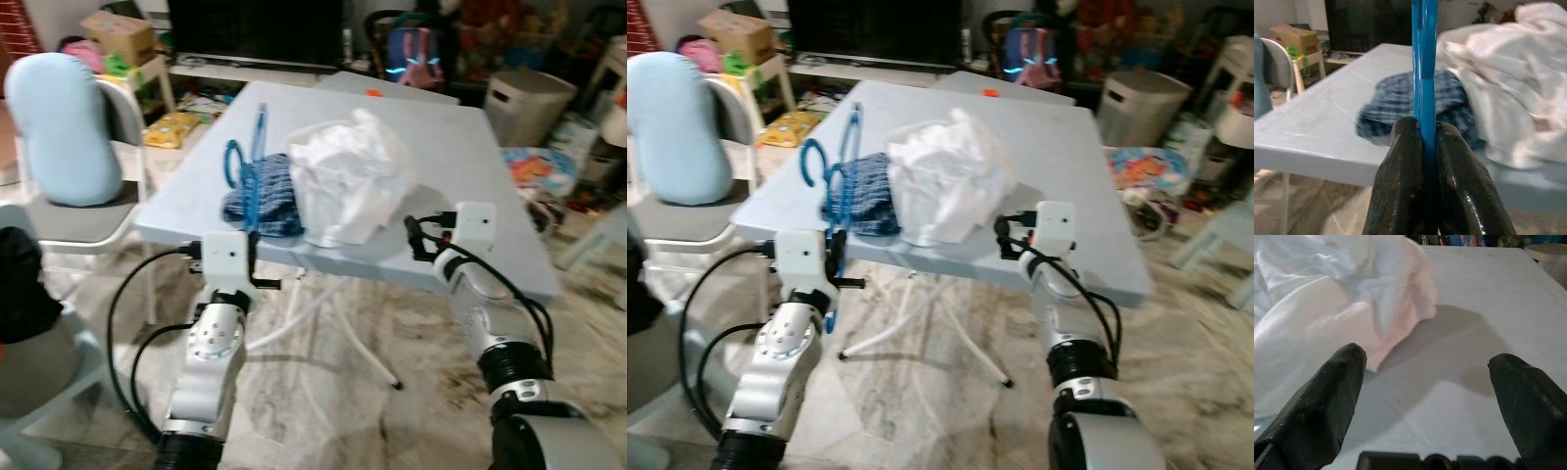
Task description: Hang hanger
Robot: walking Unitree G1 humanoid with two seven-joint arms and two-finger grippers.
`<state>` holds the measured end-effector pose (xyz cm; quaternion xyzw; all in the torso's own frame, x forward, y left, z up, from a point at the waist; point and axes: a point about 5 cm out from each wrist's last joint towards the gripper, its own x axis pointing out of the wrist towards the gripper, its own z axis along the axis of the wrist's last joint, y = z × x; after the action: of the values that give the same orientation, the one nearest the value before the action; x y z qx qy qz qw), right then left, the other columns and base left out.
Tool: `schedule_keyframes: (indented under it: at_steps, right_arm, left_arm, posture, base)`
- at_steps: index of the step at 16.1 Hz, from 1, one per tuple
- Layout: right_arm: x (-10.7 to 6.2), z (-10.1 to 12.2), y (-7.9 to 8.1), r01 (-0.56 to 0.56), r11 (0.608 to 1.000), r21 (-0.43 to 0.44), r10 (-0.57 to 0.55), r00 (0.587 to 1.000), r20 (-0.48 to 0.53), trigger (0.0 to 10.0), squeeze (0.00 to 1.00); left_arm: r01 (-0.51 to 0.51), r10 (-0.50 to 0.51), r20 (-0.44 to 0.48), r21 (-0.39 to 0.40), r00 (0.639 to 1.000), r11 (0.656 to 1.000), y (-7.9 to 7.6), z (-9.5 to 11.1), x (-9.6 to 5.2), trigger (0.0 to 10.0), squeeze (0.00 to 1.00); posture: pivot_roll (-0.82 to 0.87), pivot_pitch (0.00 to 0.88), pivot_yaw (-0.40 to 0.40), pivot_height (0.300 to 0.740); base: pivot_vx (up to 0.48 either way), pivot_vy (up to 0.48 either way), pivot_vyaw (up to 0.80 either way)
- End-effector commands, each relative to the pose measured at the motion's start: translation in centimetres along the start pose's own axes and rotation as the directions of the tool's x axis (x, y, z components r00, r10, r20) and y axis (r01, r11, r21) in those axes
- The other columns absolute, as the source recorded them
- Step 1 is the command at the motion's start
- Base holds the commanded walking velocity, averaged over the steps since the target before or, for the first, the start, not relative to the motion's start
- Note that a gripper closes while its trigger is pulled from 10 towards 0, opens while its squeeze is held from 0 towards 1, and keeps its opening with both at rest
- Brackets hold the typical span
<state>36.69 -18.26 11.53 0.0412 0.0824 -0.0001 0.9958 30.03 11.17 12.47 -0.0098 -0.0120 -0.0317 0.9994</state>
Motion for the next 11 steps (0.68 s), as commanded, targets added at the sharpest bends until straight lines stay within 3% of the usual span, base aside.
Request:
schedule_keyframes:
  at_steps: [1,11]
  right_arm:
    - [0.48,1.07,0.79,-0.022,1.000,0.010,0.022,1.000,0.019,10.0,0.00]
    - [0.39,0.45,1.07,-0.029,1.000,0.011,0.029,1.000,-0.004,10.0,0.00]
  left_arm:
    - [-0.001,0.000,0.020,0.009,1.000,1.000,0.21,0.51,0.39,10.0,0.00]
    - [0.015,-0.015,0.017,0.007,1.000,1.000,-0.32,0.35,0.36,10.0,0.00]
  posture:
    - [0.08,0.000,-0.063,0.740]
    - [0.08,0.003,-0.065,0.740]
  base:
    - [0.000,0.465,0.00]
    - [0.000,0.466,0.00]
